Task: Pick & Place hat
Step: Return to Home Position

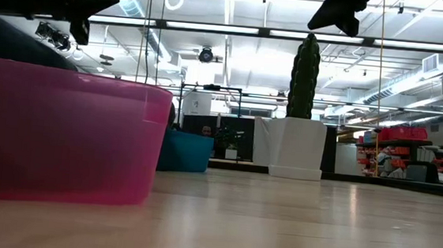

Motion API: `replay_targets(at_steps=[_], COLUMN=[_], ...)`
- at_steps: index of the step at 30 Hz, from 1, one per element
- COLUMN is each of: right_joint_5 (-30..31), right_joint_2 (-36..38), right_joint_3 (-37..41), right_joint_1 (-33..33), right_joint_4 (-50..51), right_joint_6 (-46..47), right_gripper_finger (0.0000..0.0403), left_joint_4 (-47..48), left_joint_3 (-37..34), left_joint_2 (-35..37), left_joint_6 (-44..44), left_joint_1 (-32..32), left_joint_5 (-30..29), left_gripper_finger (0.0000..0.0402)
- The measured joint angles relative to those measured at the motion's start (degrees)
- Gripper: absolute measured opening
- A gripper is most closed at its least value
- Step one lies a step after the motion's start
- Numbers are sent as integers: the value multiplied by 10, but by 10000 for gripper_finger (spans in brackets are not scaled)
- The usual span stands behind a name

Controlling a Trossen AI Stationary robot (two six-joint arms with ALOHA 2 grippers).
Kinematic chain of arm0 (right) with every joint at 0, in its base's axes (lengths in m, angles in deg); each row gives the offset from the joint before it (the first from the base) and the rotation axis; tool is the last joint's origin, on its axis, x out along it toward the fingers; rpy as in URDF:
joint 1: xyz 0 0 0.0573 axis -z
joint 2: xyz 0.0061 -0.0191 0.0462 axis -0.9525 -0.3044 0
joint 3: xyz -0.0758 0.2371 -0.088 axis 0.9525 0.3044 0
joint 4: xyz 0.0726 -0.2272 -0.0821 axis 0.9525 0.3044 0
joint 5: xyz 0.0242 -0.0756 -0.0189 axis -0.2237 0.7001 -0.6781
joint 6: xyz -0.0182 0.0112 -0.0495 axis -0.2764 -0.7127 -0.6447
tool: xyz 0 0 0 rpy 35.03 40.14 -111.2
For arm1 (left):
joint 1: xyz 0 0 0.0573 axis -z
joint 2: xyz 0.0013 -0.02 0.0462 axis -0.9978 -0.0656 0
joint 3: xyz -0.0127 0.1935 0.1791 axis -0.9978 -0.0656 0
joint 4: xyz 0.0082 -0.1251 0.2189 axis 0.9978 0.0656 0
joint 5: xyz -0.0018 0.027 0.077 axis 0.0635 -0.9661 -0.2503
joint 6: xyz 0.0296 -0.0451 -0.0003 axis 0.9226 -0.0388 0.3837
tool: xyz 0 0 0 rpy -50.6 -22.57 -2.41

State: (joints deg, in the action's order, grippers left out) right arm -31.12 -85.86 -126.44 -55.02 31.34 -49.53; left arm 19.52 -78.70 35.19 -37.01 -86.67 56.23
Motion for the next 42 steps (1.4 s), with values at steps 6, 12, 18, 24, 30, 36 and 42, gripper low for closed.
replay_targets(at_steps=[6, 12, 18, 24, 30, 36, 42], right_joint_5=[0, 0, 0, 0, 0, 0, 0], right_joint_2=[0, 0, 0, 0, 0, 0, 0], right_joint_3=[0, 0, 0, 0, 0, 0, 0], right_joint_1=[0, 0, 0, 0, 0, 0, 0], right_joint_4=[-3, -4, -11, -11, -18, -18, -18], right_joint_6=[0, 0, 0, 0, 0, 0, 0], right_gripper_finger=[11, 11, 11, 11, 11, 11, 11], left_joint_4=[3, 11, 37, 39, 37, -70, -79], left_joint_3=[-30, -35, -35, -35, -35, -94, -99], left_joint_2=[62, 73, 73, 73, 73, 73, 73], left_joint_6=[0, 4, 4, 8, 11, 4, 7], left_joint_1=[0, 0, 0, 0, 0, 0, 0], left_joint_5=[2, 14, 17, 17, 17, 19, 29], left_gripper_finger=[2, 2, 2, 2, 2, 2, 2])
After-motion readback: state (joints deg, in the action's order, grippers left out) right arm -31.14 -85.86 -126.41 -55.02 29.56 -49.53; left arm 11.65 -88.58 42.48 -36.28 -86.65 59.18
